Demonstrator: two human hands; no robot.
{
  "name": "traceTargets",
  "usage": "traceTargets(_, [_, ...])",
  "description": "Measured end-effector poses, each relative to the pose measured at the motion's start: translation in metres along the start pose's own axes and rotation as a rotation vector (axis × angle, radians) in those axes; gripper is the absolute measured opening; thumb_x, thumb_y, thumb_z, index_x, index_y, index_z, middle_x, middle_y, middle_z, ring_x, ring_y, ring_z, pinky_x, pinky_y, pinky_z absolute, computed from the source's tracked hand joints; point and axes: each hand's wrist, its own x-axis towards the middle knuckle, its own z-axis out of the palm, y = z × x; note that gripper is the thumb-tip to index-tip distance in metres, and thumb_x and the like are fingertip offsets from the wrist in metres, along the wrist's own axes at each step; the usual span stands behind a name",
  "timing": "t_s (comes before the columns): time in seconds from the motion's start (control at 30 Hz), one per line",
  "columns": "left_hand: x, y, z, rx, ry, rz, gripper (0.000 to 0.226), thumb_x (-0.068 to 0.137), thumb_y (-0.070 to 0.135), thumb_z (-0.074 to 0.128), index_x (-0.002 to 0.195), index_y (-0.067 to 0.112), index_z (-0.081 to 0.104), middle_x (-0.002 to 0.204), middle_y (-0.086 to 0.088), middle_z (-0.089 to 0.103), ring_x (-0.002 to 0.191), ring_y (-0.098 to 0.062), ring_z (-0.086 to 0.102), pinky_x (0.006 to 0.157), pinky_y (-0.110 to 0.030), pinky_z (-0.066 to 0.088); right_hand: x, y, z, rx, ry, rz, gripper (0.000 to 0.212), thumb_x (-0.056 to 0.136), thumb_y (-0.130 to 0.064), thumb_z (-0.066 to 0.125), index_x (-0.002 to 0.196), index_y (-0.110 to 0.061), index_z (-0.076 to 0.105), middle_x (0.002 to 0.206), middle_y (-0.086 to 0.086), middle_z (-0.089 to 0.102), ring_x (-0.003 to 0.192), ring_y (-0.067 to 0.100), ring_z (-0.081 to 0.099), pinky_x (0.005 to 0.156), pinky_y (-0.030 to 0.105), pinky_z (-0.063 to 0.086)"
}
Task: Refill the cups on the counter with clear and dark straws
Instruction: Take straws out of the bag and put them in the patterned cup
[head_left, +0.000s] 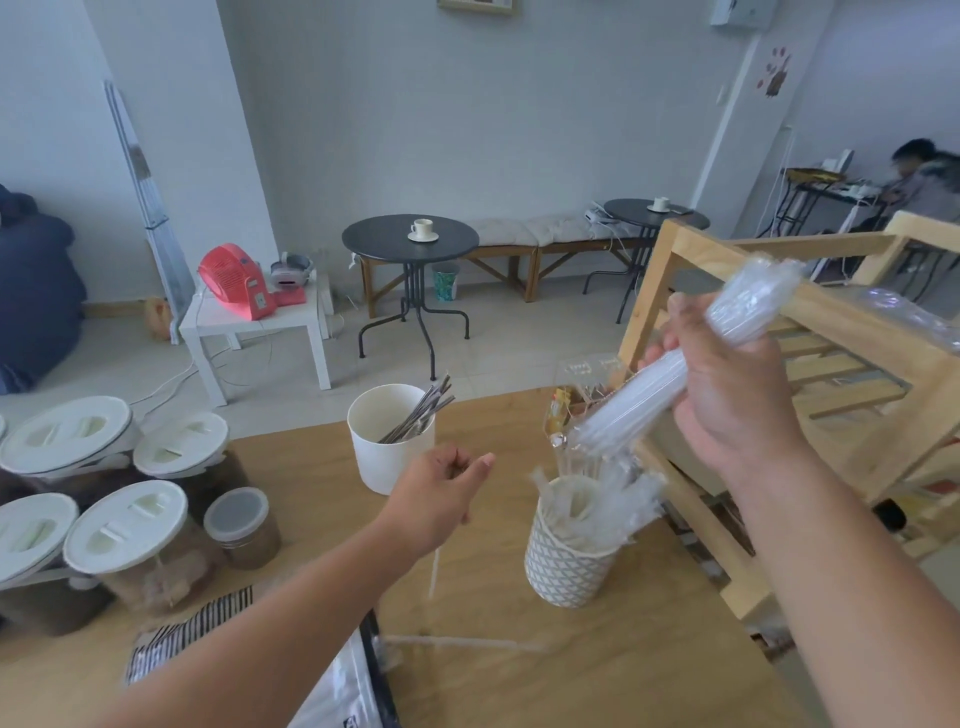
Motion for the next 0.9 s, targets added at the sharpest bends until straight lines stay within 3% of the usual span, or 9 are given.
traceTargets(0.13, [0.002, -0.018, 0.006, -0.015, -0.043, -0.14, 0.047, 0.087, 0.059, 0.069, 0.093, 0.013, 0.062, 0.07, -0.001, 0.073, 0.068, -0.02, 0.077, 0.081, -0.051, 0.063, -0.001, 0.032, -0.008, -0.171, -0.023, 0.019, 0.016, 0.098, -0.024, 0.078, 0.093, -0.021, 0.064, 0.078, 0.0, 0.064, 0.08, 0.024, 0.062, 0.091, 0.057, 0.053])
traceTargets(0.3, [0.003, -0.012, 0.008, -0.098, -0.139, -0.171, 0.075, 0.067, 0.087, 0.059, 0.105, 0.024, 0.067, 0.092, 0.005, 0.078, 0.083, -0.012, 0.077, 0.081, -0.043, 0.058, -0.008, 0.075, -0.013, -0.403, -0.077, 0.062, 0.028, 0.094, -0.026, 0.082, 0.095, -0.005, 0.066, 0.082, 0.005, 0.071, 0.08, 0.017, 0.072, 0.088, 0.044, 0.057])
traceTargets(0.37, [0.007, 0.003, 0.009, -0.177, -0.112, -0.136, 0.075, 0.068, 0.089, 0.052, 0.108, 0.028, 0.069, 0.096, 0.01, 0.078, 0.089, -0.011, 0.076, 0.085, -0.042, 0.053, -0.01, 0.085, -0.013, -0.455, -0.113, 0.118, 0.032, 0.094, -0.027, 0.083, 0.096, 0.0, 0.068, 0.089, 0.011, 0.076, 0.092, 0.026, 0.076, 0.1, 0.051, 0.058])
traceTargets(0.47, [0.012, 0.035, 0.016, -0.163, -0.071, 0.09, 0.066, 0.076, 0.083, 0.049, 0.109, 0.03, 0.07, 0.106, 0.016, 0.075, 0.101, -0.002, 0.07, 0.09, -0.028, 0.049, -0.013, 0.095, -0.012, -0.576, -0.17, 0.206, 0.039, 0.09, -0.035, 0.087, 0.105, -0.002, 0.072, 0.102, 0.023, 0.076, 0.1, 0.037, 0.074, 0.098, 0.059, 0.057])
traceTargets(0.53, [0.014, 0.058, 0.027, -0.137, -0.105, 0.247, 0.053, 0.083, 0.073, 0.055, 0.117, 0.035, 0.066, 0.115, 0.022, 0.07, 0.11, 0.007, 0.063, 0.088, -0.014, 0.048, -0.011, 0.098, -0.009, -0.696, -0.242, 0.215, 0.034, 0.089, -0.043, 0.083, 0.108, -0.017, 0.076, 0.098, 0.011, 0.079, 0.095, 0.028, 0.077, 0.088, 0.054, 0.062])
traceTargets(0.63, [0.021, 0.086, 0.05, -0.138, -0.202, 0.411, 0.059, 0.088, 0.059, 0.066, 0.141, 0.038, 0.05, 0.139, 0.018, 0.06, 0.132, 0.0, 0.053, 0.109, -0.027, 0.044, -0.011, 0.097, -0.002, -0.888, -0.379, 0.078, 0.016, 0.089, -0.046, 0.064, 0.102, -0.054, 0.069, 0.09, -0.025, 0.076, 0.084, -0.007, 0.072, 0.063, 0.011, 0.051])
traceTargets(0.7, [0.028, 0.102, 0.064, -0.043, -0.24, 0.508, 0.065, 0.091, 0.053, 0.069, 0.148, 0.044, 0.041, 0.149, 0.016, 0.052, 0.139, -0.004, 0.047, 0.114, -0.03, 0.04, -0.007, 0.101, -0.001, -1.144, -0.454, -0.028, 0.026, 0.096, -0.031, 0.058, 0.114, -0.049, 0.065, 0.101, -0.018, 0.075, 0.097, 0.004, 0.073, 0.073, 0.013, 0.053])
traceTargets(0.77, [0.036, 0.111, 0.075, 0.087, -0.254, 0.584, 0.055, 0.095, 0.044, 0.068, 0.146, 0.044, 0.046, 0.146, 0.017, 0.055, 0.135, -0.002, 0.05, 0.112, -0.029, 0.041, -0.006, 0.108, -0.002, -1.364, -0.52, -0.077, 0.039, 0.103, -0.011, 0.055, 0.141, -0.016, 0.058, 0.133, 0.009, 0.068, 0.12, 0.029, 0.068, 0.091, 0.03, 0.057])
traceTargets(0.9, [0.049, 0.108, 0.084, 0.332, -0.247, 0.687, 0.027, 0.106, 0.026, 0.055, 0.128, 0.023, 0.07, 0.125, 0.009, 0.071, 0.115, -0.002, 0.061, 0.103, -0.023, 0.045, 0.0, 0.094, -0.022, -0.925, -0.393, 0.383, 0.042, 0.088, -0.012, 0.083, 0.128, -0.015, 0.068, 0.11, -0.01, 0.071, 0.122, 0.023, 0.07, 0.092, 0.019, 0.055])
